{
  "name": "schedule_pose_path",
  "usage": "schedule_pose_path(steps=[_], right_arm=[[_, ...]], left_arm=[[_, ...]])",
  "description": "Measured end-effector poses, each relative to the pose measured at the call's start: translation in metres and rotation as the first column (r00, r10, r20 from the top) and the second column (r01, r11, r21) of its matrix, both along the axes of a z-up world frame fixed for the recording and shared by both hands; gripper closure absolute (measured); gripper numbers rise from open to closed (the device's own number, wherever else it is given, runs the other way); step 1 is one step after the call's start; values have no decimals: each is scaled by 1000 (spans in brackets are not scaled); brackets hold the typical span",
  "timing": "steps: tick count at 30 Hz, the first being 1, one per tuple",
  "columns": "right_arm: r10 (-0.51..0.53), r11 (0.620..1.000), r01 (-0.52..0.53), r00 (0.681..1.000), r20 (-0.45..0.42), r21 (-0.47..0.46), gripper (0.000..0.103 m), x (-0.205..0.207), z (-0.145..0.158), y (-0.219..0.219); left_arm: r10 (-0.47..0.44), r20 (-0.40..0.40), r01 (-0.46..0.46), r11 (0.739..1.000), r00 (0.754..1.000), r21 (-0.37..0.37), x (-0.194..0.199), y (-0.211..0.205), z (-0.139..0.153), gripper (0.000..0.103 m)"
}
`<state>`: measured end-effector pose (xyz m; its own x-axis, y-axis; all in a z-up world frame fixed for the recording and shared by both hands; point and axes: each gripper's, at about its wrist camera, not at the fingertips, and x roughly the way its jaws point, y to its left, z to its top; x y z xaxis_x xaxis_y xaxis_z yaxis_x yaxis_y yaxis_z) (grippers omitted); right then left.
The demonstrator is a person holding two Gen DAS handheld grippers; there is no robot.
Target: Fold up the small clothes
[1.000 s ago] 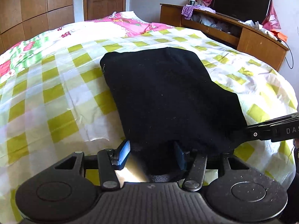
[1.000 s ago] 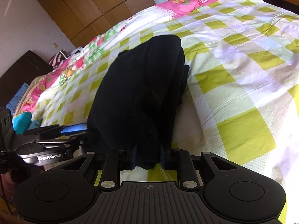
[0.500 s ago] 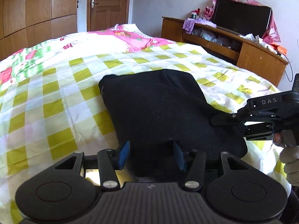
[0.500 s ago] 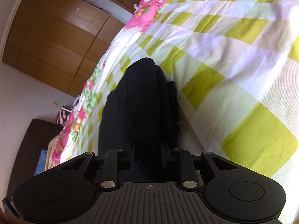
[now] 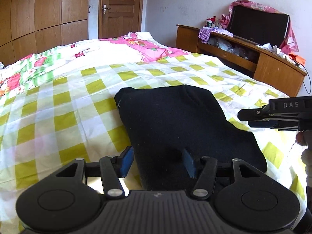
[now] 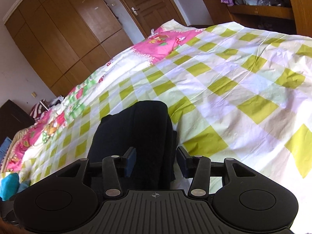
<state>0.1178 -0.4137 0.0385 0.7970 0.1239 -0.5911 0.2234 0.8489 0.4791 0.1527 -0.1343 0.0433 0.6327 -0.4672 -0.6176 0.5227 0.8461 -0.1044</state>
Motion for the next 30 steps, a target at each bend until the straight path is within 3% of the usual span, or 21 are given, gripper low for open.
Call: schedule_pose_path(steps=[3, 5, 9, 11, 15, 20, 22, 25, 30], right_arm=[[11, 1000, -11, 998, -59, 0, 53, 25, -18, 1], [18, 1000, -18, 997, -79, 2, 51, 33, -31, 3], [-8, 986, 26, 994, -110, 164, 53, 31, -52, -15], [-10, 975, 37, 993, -120, 218, 65, 32, -58, -21], [-6, 976, 30, 993, -115, 213, 67, 25, -54, -16], [25, 969, -1, 995, -95, 246, 53, 12, -58, -21], [27, 951, 9, 993, -111, 309, 52, 19, -65, -28], [12, 934, 36, 991, -131, 356, 62, 33, -68, -25], [17, 937, 25, 993, -117, 347, 66, 66, -63, -9]], left_arm=[[28, -55, -30, 999, 998, -37, 20, -4, -8, 35], [34, -84, -36, 999, 996, -23, 29, -8, -19, 35], [27, -110, -30, 999, 994, -24, 35, -11, -35, 30], [27, -127, -33, 998, 991, -46, 40, -10, -39, 28], [18, -145, -25, 999, 989, -45, 47, -16, -41, 28], [-9, -135, 1, 998, 991, -59, 36, -9, -41, 26], [-1, -162, -13, 996, 987, -87, 42, -8, -45, 24], [17, -168, -34, 994, 986, -102, 48, -10, -48, 23], [40, -115, -49, 995, 993, -83, 54, 0, -46, 25]])
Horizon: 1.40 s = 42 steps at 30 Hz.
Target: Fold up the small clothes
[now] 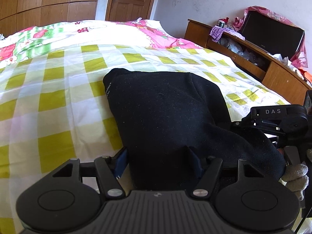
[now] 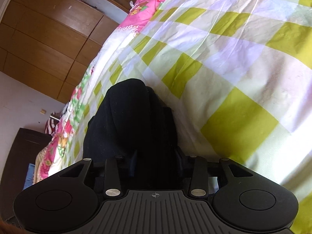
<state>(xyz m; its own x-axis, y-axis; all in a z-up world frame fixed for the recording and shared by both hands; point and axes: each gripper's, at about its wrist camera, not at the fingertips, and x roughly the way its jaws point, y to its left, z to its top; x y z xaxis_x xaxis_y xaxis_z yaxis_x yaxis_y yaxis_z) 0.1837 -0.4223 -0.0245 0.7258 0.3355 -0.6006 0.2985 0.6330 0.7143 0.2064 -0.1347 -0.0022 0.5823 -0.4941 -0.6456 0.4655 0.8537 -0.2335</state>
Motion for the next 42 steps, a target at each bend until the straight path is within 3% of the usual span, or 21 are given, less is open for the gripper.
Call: schedule_pose_path(steps=[2, 5, 9, 11, 14, 16, 18, 20, 22, 28, 30, 39, 42], right_arm=[[6, 1000, -6, 1000, 6, 0, 66, 17, 1, 8], [33, 999, -33, 999, 1, -37, 65, 40, 4, 25], [21, 979, -11, 999, 45, -205, 65, 17, 41, 33], [-7, 943, 45, 993, 118, -330, 63, -10, 66, 37], [66, 870, 28, 983, 173, -493, 63, -42, 88, 63], [148, 858, -53, 978, 147, -510, 65, -51, 82, 81], [158, 822, -111, 987, 37, -558, 70, -46, 60, 95], [116, 836, -123, 992, -47, -534, 68, -39, 42, 93], [85, 855, -84, 996, -21, -512, 68, -52, 50, 91], [95, 745, -26, 993, 68, -666, 65, -101, 87, 124], [96, 733, -33, 994, 56, -679, 65, -111, 86, 131], [77, 764, -45, 997, 23, -643, 65, -139, 73, 149], [89, 757, -55, 996, 19, -651, 65, -144, 71, 158]], left_arm=[[34, -4, -34, 999, 999, 4, 13, 6, 2, 25], [64, 48, -68, 995, 997, 74, 28, 9, 6, 25], [87, 49, -91, 992, 995, 84, 22, 20, 16, 26], [107, 92, -116, 989, 990, 94, 4, 25, 27, 28], [129, 132, -140, 987, 983, 77, -18, 30, 34, 28], [138, 109, -147, 985, 984, 86, -26, 29, 29, 28], [131, 63, -137, 985, 989, 103, -29, 29, 19, 27], [140, 16, -141, 982, 990, 126, -31, 29, 11, 25], [156, -8, -155, 982, 988, 111, -37, 34, 12, 25], [192, 13, -193, 976, 981, 104, -62, 42, 30, 26], [190, 12, -190, 976, 982, 104, -71, 42, 32, 26], [200, 28, -202, 969, 979, 141, -101, 47, 28, 20], [200, 22, -201, 968, 980, 150, -107, 48, 24, 19]])
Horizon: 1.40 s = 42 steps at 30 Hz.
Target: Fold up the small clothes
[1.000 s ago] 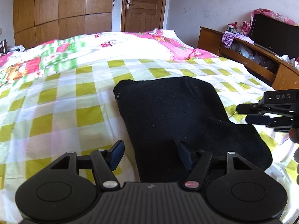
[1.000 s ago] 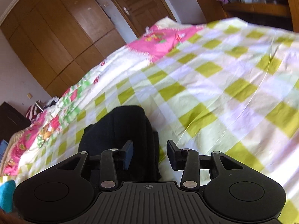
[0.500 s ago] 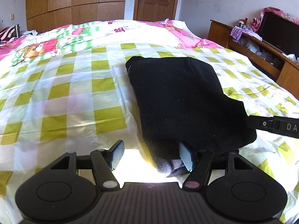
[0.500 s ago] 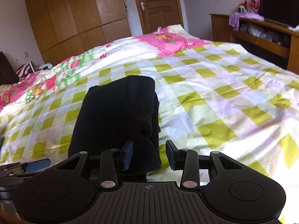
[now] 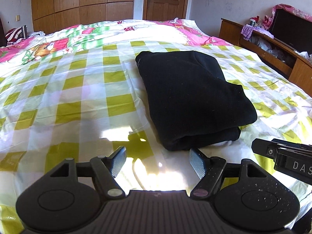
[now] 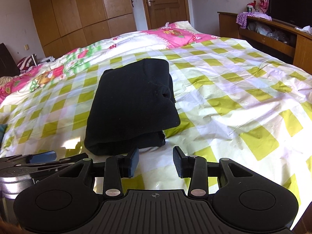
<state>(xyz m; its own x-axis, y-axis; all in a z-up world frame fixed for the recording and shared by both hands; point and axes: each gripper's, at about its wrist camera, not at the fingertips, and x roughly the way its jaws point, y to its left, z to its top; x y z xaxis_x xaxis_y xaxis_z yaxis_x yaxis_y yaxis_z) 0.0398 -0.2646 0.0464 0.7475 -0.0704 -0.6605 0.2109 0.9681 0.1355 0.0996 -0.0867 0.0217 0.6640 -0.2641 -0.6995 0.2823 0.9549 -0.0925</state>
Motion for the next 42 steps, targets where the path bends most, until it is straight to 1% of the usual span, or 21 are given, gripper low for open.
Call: schedule_pose_path(steps=[4, 8, 15, 22, 26, 35, 42], right_arm=[[9, 1000, -9, 1000, -18, -6, 64, -3, -3, 7], [7, 1000, -7, 1000, -26, -2, 64, -7, -6, 8], [2, 1000, -2, 1000, -31, 8, 64, -12, -7, 9], [4, 1000, -4, 999, -32, 7, 64, -13, -7, 10], [3, 1000, -3, 999, -36, 9, 63, -13, -8, 9], [2, 1000, -2, 999, -39, 8, 63, -15, -8, 9], [0, 1000, 0, 999, -42, 7, 62, -18, -10, 8]], left_arm=[[-4, 8, 4, 1000, 1000, 20, -7, 0, -1, 16], [-2, 24, 1, 999, 1000, 33, -11, 0, 1, 9], [9, 26, -9, 999, 1000, 33, -15, 2, 0, 5], [4, 32, -5, 999, 999, 45, -19, -3, 2, 3], [5, 33, -6, 999, 999, 46, -19, -3, 3, 0], [13, 24, -14, 999, 1000, 42, -20, -3, 1, 0], [22, 35, -23, 999, 999, 44, -21, -2, 2, 0]])
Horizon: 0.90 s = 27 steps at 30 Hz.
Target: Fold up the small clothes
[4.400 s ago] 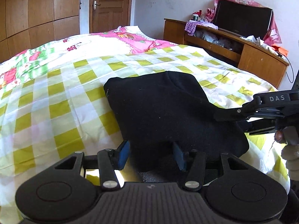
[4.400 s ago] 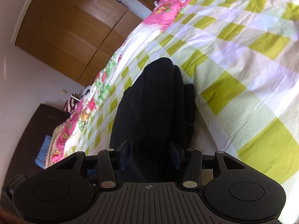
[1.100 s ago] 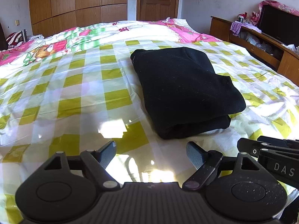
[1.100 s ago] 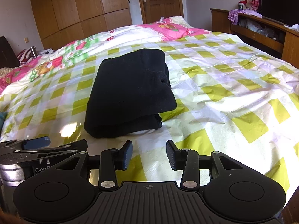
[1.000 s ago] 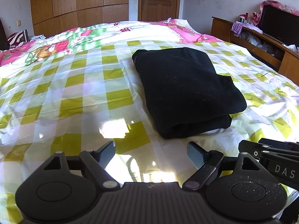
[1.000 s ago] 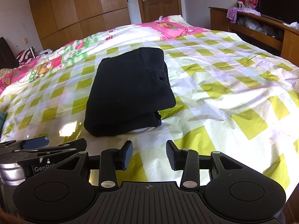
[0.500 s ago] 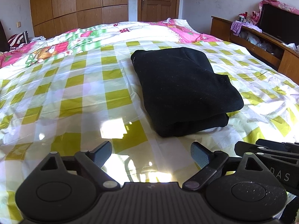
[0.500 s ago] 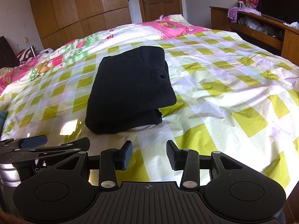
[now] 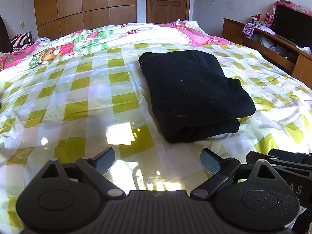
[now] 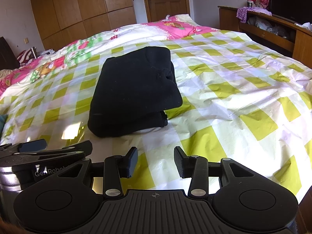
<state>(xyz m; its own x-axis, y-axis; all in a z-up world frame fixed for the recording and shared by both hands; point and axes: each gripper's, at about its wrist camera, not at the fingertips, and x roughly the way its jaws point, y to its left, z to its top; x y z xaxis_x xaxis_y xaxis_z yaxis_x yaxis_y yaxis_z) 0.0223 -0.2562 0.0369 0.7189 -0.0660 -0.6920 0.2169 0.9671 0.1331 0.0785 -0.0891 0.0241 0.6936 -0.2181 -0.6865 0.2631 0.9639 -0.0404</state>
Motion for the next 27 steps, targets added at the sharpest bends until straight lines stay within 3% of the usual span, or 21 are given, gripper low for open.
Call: schedule_pose_path(steps=[27], right_arm=[[-5, 1000, 5, 1000, -29, -1, 62, -4, -7, 0]], left_arm=[[6, -43, -4, 999, 999, 42, -1, -5, -5, 0]])
